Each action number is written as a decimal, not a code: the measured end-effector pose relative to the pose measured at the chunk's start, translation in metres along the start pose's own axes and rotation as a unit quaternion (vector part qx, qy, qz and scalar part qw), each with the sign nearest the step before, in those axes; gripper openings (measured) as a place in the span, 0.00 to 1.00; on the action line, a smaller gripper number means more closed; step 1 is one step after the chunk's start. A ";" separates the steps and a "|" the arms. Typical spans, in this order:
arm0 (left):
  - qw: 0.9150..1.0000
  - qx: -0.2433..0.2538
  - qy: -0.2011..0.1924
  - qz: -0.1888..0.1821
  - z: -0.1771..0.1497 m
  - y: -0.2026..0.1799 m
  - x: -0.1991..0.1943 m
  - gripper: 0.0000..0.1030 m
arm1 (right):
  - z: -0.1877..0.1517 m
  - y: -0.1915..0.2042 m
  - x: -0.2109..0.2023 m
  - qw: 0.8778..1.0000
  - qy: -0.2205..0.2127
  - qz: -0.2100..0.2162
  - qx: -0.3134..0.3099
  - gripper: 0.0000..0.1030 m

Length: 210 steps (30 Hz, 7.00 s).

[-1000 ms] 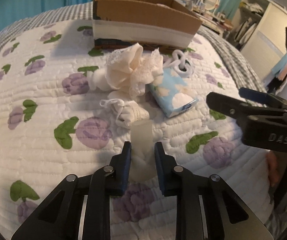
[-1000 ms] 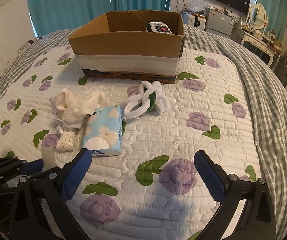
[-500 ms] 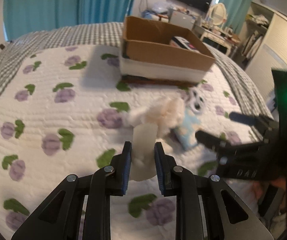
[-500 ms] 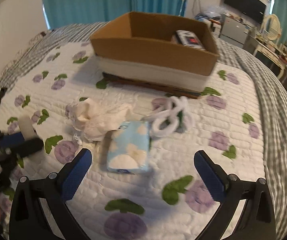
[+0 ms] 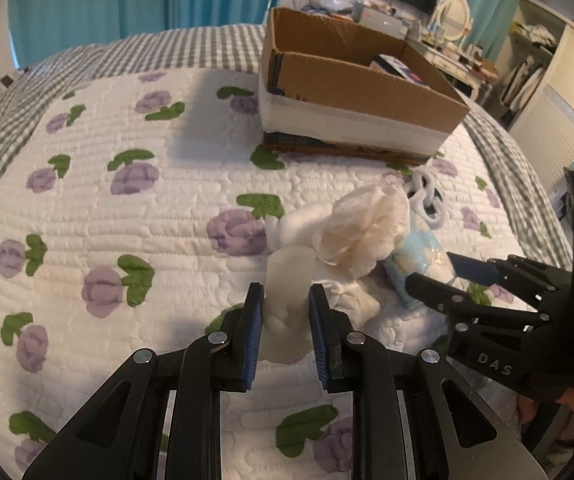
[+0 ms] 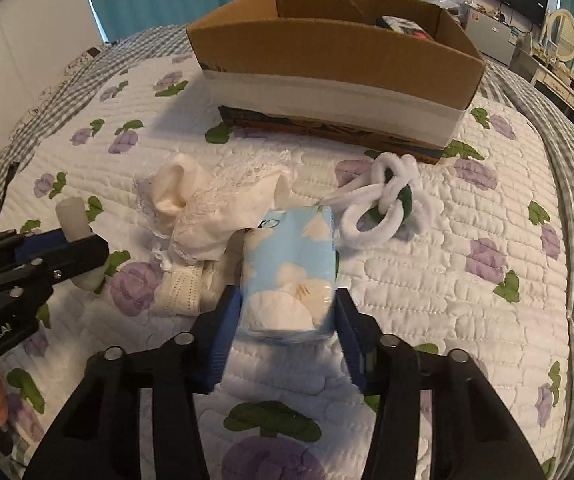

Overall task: Organize soft objects
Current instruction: 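Grasp the small translucent white item with the left tool while the right grasps the blue tissue pack, then carry both held items with both tools over the cardboard box, then open both tools to drop the items into the box, then lift away, then grasp the cream lace cloth with the right tool while the left grasps the white baby shoe, then carry the lace cloth and baby shoe with both tools over the box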

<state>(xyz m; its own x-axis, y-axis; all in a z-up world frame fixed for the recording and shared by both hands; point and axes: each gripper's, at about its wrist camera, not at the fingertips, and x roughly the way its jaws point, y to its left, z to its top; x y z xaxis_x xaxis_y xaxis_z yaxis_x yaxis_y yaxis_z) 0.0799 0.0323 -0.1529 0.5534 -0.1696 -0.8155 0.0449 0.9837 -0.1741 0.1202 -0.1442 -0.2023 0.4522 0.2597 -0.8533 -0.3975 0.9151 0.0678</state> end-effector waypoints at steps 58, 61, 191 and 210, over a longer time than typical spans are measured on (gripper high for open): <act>0.984 0.115 -0.130 0.047 0.229 -0.061 0.064 0.80 | 0.236 -0.112 -0.023 0.980 -0.187 0.019 0.062 0.65; 0.984 0.101 -0.136 0.048 0.229 -0.056 0.047 0.80 | 0.233 -0.116 -0.044 0.979 -0.196 0.013 0.061 0.65; 0.978 0.091 -0.190 -0.003 0.120 -0.085 -0.117 0.35 | 0.108 -0.033 -0.237 0.963 -0.270 0.019 -0.013 0.16; 0.986 0.113 -0.123 0.020 0.233 -0.048 0.071 0.35 | 0.243 -0.099 -0.038 0.984 -0.169 0.047 0.024 0.16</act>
<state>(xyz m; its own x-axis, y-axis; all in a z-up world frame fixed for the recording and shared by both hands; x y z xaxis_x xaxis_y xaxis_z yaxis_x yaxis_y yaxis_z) 0.3110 -0.0135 -0.0739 0.7424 -0.1383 -0.6556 0.1879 0.9822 0.0056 0.3366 -0.1692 -0.0509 0.6580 0.4245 -0.6220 -0.4155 0.8935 0.1703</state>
